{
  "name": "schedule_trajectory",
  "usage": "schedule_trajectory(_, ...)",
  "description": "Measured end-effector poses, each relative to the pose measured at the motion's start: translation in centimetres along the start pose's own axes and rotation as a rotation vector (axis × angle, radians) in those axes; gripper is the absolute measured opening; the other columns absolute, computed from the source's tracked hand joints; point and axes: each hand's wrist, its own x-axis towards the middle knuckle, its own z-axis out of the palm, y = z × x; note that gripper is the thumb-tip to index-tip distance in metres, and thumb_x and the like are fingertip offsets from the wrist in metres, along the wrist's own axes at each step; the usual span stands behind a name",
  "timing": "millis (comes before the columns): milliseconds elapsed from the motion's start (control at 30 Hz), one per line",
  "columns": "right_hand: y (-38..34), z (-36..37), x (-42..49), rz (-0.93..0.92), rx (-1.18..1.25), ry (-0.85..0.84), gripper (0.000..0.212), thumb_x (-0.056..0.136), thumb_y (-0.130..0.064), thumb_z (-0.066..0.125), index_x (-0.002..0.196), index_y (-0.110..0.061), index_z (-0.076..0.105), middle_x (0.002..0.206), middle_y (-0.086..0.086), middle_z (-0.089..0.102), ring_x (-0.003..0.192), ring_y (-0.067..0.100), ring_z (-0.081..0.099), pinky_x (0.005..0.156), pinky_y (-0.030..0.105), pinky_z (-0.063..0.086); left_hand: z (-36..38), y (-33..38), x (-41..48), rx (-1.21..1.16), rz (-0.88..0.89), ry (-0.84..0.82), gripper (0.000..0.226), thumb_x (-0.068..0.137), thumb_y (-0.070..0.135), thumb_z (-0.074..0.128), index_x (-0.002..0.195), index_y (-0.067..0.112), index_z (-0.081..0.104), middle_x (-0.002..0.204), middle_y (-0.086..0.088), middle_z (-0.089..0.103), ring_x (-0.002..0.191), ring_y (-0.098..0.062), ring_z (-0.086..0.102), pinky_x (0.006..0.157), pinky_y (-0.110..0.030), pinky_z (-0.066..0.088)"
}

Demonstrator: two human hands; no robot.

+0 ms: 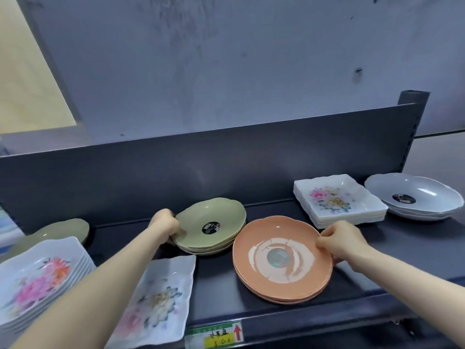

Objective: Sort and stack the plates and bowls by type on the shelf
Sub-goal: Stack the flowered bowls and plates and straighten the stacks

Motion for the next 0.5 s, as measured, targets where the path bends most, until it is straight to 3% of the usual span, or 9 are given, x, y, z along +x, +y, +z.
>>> schedule_trajectory(100,-1.2,1.2,-0.2,0.028,0.027,0.004,0.017,0.065,-0.008,0.058,0.054,-0.001,0.069,0.048,0.009,0.062,0.047,0.026,0.065,0.058,0.042,0.062,-1.3,-1.1,1.1,-0.012,-0.016,-0.001,0.024,0.078,-0.01,0.057,0.101,-0.006,0.065,0.094,-0.024,0.062,0.072,-0.035,0.061,0.056,-0.043,0.057)
schedule_trajectory(200,-1.9,1.7,-0.4,0.08,0.074,0.031,0.02,0.067,-0.005,0.057,0.049,-0.004,0.067,0.05,0.009,0.063,0.051,0.029,0.068,0.06,0.042,0.062,-2.2,-2.2,1.7,-0.021,-0.032,-0.015,0.019,0.077,-0.01,0.061,0.095,-0.006,0.064,0.085,-0.021,0.06,0.071,-0.035,0.06,0.062,-0.043,0.058)
schedule_trajectory(300,-1.9,1.9,-0.6,0.167,0.193,0.071,0.017,0.07,0.002,0.057,0.057,0.003,0.069,0.054,0.017,0.064,0.047,0.031,0.065,0.059,0.043,0.062,-2.8,-3.0,2.2,-0.045,-0.036,-0.016,0.016,0.076,-0.012,0.06,0.09,-0.007,0.065,0.074,-0.017,0.058,0.069,-0.034,0.06,0.061,-0.044,0.058)
schedule_trajectory(400,-2.2,2.5,-0.7,0.285,0.529,0.02,0.011,0.079,0.01,0.055,0.07,0.007,0.06,0.061,0.021,0.058,0.038,0.028,0.058,0.041,0.034,0.056,-3.0,-3.7,2.5,-0.098,-0.031,-0.054,0.015,0.077,-0.013,0.059,0.091,-0.009,0.065,0.08,-0.019,0.06,0.069,-0.034,0.06,0.058,-0.043,0.058)
schedule_trajectory(500,-3.1,3.2,-0.6,0.351,0.722,-0.084,0.008,0.087,0.01,0.052,0.084,0.003,0.053,0.073,0.019,0.056,0.056,0.028,0.057,0.03,0.031,0.051,-3.1,-4.0,2.5,-0.121,-0.031,-0.095,0.015,0.08,-0.012,0.052,0.089,-0.007,0.063,0.082,-0.02,0.06,0.072,-0.036,0.062,0.058,-0.044,0.059)
